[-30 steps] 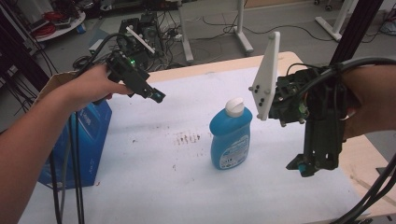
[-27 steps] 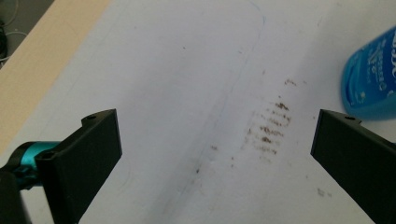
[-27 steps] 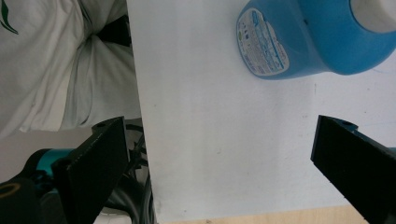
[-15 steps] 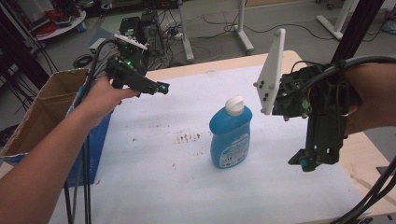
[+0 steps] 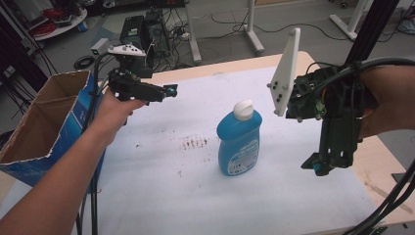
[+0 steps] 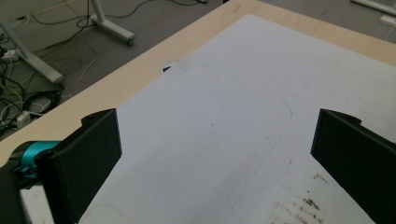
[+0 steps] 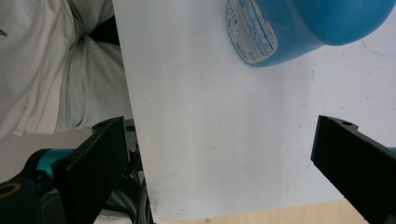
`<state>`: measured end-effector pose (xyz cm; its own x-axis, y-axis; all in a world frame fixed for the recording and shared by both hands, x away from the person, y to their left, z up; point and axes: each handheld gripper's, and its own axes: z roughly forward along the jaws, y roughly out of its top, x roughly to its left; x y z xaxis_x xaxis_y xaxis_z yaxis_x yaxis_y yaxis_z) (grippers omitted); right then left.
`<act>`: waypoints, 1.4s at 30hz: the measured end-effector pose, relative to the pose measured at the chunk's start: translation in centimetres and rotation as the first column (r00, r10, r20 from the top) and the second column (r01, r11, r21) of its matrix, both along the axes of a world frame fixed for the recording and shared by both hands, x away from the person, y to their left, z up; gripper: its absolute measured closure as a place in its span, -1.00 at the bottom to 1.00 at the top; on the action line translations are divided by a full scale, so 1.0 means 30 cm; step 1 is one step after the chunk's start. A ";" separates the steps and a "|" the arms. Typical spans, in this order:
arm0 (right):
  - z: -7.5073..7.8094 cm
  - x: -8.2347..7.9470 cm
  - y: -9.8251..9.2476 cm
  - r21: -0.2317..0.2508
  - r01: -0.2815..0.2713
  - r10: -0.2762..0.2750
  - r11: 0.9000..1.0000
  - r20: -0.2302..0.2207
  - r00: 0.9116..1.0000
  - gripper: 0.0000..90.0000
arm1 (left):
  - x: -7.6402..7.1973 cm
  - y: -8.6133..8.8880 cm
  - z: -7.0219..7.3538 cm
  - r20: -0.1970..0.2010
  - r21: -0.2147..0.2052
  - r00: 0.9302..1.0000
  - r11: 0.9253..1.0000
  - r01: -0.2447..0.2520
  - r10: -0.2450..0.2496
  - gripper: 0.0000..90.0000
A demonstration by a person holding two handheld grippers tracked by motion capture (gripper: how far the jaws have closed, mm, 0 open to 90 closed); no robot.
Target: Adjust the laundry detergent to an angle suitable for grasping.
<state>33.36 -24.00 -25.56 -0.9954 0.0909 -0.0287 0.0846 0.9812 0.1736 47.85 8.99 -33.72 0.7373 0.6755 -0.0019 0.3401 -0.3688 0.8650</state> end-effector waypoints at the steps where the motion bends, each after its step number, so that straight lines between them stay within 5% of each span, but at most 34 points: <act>1: 0.000 0.000 0.000 0.000 0.000 0.000 1.000 0.000 1.000 -0.92 | -0.003 0.001 -0.004 0.007 -0.010 1.000 1.000 -0.001 0.001 -0.96; 15: -0.019 0.018 -0.010 -0.005 0.011 -0.011 1.000 -0.006 1.000 -0.92 | -0.051 0.033 -0.060 0.078 -0.145 0.996 0.988 0.057 -0.046 -0.96; 29: -0.030 0.027 -0.019 -0.008 0.019 -0.019 1.000 -0.004 1.000 -0.92 | -0.106 -0.019 -0.059 0.082 -0.111 0.979 0.975 0.193 -0.185 -0.96; 42: -0.039 0.030 -0.037 -0.010 0.037 -0.037 0.999 0.000 0.999 -0.92 | -0.151 -0.034 -0.021 0.048 -0.107 0.968 0.962 0.251 -0.248 -0.96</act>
